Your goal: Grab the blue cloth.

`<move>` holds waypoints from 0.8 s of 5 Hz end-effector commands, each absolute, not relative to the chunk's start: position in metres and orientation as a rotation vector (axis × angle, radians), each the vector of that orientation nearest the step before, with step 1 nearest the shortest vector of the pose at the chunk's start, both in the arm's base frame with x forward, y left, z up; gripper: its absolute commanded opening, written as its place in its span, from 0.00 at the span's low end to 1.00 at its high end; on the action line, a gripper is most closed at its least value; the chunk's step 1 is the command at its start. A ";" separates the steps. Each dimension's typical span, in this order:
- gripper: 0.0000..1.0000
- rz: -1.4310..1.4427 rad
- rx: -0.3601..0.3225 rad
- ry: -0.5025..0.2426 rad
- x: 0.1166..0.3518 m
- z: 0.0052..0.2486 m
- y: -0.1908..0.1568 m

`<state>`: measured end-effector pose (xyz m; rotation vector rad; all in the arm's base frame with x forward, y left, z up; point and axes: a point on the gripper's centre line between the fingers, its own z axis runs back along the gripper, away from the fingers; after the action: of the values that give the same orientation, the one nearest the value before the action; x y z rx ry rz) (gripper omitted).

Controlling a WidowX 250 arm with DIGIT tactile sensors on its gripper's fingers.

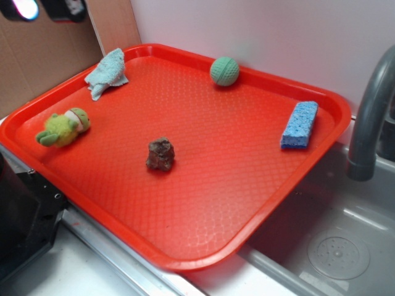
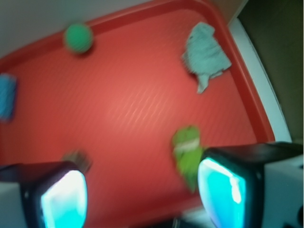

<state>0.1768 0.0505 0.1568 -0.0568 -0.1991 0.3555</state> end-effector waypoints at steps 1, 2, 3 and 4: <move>1.00 0.561 -0.052 -0.277 0.188 0.136 0.100; 1.00 0.561 -0.052 -0.277 0.188 0.136 0.100; 1.00 0.743 0.076 -0.316 0.210 0.114 0.110; 1.00 0.749 0.099 -0.322 0.224 0.099 0.114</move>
<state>0.2194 0.1121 0.0869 0.0988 -0.2841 0.7735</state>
